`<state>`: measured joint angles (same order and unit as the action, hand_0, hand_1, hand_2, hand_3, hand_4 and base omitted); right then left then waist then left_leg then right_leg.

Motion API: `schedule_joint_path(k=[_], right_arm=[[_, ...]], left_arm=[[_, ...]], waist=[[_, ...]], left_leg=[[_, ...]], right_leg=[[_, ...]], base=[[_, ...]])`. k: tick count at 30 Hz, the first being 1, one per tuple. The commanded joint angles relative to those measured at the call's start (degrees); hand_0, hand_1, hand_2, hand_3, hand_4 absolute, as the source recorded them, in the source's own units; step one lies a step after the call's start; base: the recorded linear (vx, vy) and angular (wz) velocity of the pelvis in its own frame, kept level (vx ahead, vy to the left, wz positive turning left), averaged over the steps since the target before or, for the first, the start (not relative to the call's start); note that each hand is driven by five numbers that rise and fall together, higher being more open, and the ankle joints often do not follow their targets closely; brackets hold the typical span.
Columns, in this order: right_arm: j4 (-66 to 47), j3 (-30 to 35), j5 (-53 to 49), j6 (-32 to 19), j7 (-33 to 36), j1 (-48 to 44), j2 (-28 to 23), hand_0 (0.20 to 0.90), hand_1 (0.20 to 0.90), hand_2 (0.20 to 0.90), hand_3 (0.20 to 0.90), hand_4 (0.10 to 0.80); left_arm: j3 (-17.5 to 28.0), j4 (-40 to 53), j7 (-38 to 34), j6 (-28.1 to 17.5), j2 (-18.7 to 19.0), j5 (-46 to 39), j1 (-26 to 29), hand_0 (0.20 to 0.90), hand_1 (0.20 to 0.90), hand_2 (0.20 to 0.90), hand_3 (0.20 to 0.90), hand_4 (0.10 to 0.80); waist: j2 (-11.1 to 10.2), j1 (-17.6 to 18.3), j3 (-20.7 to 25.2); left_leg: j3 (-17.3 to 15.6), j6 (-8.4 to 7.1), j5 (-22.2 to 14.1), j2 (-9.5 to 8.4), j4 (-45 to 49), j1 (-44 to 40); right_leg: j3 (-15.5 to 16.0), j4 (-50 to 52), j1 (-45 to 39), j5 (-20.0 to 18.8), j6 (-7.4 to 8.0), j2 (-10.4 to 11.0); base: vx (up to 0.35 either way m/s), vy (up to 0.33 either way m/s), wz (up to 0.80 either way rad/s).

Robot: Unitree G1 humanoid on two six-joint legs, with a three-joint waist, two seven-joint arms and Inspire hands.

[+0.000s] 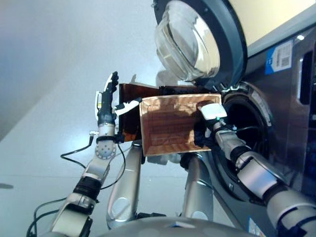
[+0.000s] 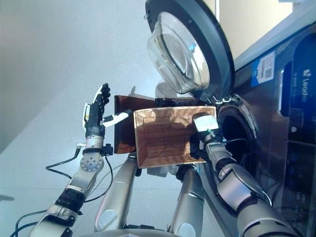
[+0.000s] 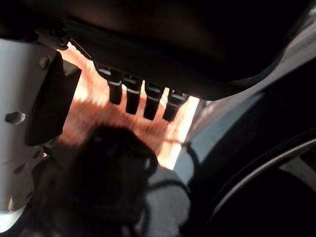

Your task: Pick up the clothes and place them into the washing machine

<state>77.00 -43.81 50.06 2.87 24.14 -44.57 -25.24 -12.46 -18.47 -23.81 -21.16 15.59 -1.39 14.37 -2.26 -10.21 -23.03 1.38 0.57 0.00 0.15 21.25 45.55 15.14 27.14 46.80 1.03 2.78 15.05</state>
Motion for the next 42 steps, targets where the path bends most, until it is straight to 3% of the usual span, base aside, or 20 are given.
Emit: schedule_joint_path(k=[1, 12, 23, 27, 32, 35, 36, 42], right_arm=[[0.54, -2.93, 2.02, 2.65, 1.33, 0.12, -4.42, 0.9, 0.9, 0.9, 0.9, 0.8], [6.49, -2.09, 6.2, 5.65, 0.71, 2.6, -7.92, 0.9, 0.9, 0.9, 0.9, 0.8], [6.1, 3.02, 5.94, 6.51, 1.66, 9.7, -8.36, 0.9, 0.9, 0.9, 0.9, 0.8], [2.84, 5.21, 3.17, 5.03, 4.94, 11.13, -6.33, 0.9, 0.9, 0.9, 0.9, 0.8], [-4.55, 7.7, -6.14, -0.65, 9.57, 11.6, -3.06, 0.9, 0.9, 0.9, 0.9, 0.8], [-10.08, 8.15, -9.32, -3.38, 9.8, 12.01, -1.95, 0.9, 0.9, 0.9, 0.9, 0.8], [-10.33, 8.39, -9.88, -3.66, 9.77, 12.37, -1.58, 0.9, 0.9, 0.9, 0.9, 0.8], [-12.21, 5.22, -8.06, -3.57, 7.25, 11.04, 0.27, 0.9, 0.9, 0.9, 0.9, 0.8]], left_arm=[[-1.03, 7.65, -1.83, -3.47, 0.02, 2.16, -1.39, 0.9, 0.9, 0.9, 0.9, 0.8], [-1.83, 8.6, 0.45, -3.63, -0.77, -0.4, -2.33, 0.9, 0.9, 0.9, 0.9, 0.8], [-2.36, 6.66, 2.03, -2.97, -0.94, -0.85, -3.09, 0.9, 0.9, 0.9, 0.9, 0.8], [-4.18, 1.8, 2.96, -2.9, -0.4, -0.51, -2.08, 0.9, 0.9, 0.9, 0.9, 0.8], [-6.34, -10.7, 1.64, -2.65, -0.49, -1.62, -0.92, 0.9, 0.9, 0.9, 0.9, 0.8], [-6.87, -17.72, 0.77, -2.35, -0.35, -2.03, -0.15, 0.9, 0.9, 0.9, 0.9, 0.8], [-6.92, -19.83, 0.41, -2.27, -0.43, -2.33, 0.18, 0.9, 0.9, 0.9, 0.9, 0.8], [-5.68, -25.6, -0.89, -2.38, -1.14, -5.32, 0.58, 0.9, 0.9, 0.9, 0.9, 0.8]], waist=[[3.0, 0.41, 6.53], [5.52, -0.83, 7.64], [6.37, -0.58, 8.13], [6.08, 0.71, 8.25], [5.24, 2.85, 7.99], [4.38, 4.4, 7.86], [4.21, 4.75, 7.6], [3.28, 5.62, 6.78]], left_leg=[[0.69, -4.39, -0.92, 1.32, -0.49, 2.82], [3.17, -6.07, 1.38, 1.93, -0.19, 8.49], [4.11, -6.29, 3.15, 2.41, -2.37, 7.72], [3.13, -5.87, 3.43, 2.8, -4.47, 4.65], [1.64, -5.68, 4.17, 3.19, -8.74, -2.41], [0.51, -5.52, 4.24, 3.42, -10.84, -7.04], [0.12, -5.14, 5.75, 3.25, -11.47, -7.62], [-1.26, -4.83, 4.84, 2.68, -11.4, -11.21]], right_leg=[[-0.64, 1.81, 1.89, 0.14, 2.74, -0.33], [0.65, 7.1, 7.86, 2.62, 1.57, -0.35], [1.44, 8.27, 8.05, 3.68, 1.07, -0.18], [1.11, 5.71, 5.74, 2.79, 1.14, -0.85], [0.47, -0.8, -0.72, 0.51, 1.63, -1.99], [-0.02, -4.44, -5.08, -0.86, 1.98, -2.8], [0.17, -6.21, -6.07, -3.02, 1.52, -2.78], [-1.18, -9.05, -9.94, -4.32, 1.9, -3.1]], base=[[-0.019, -0.037, 0.06], [-0.038, -0.069, 0.15], [-0.007, -0.042, 0.07], [0.005, 0.004, -0.02], [0.026, 0.03, -0.24], [0.04, 0.081, -0.17], [-0.035, 0.105, -0.21], [0.0, 0.062, -0.21]])
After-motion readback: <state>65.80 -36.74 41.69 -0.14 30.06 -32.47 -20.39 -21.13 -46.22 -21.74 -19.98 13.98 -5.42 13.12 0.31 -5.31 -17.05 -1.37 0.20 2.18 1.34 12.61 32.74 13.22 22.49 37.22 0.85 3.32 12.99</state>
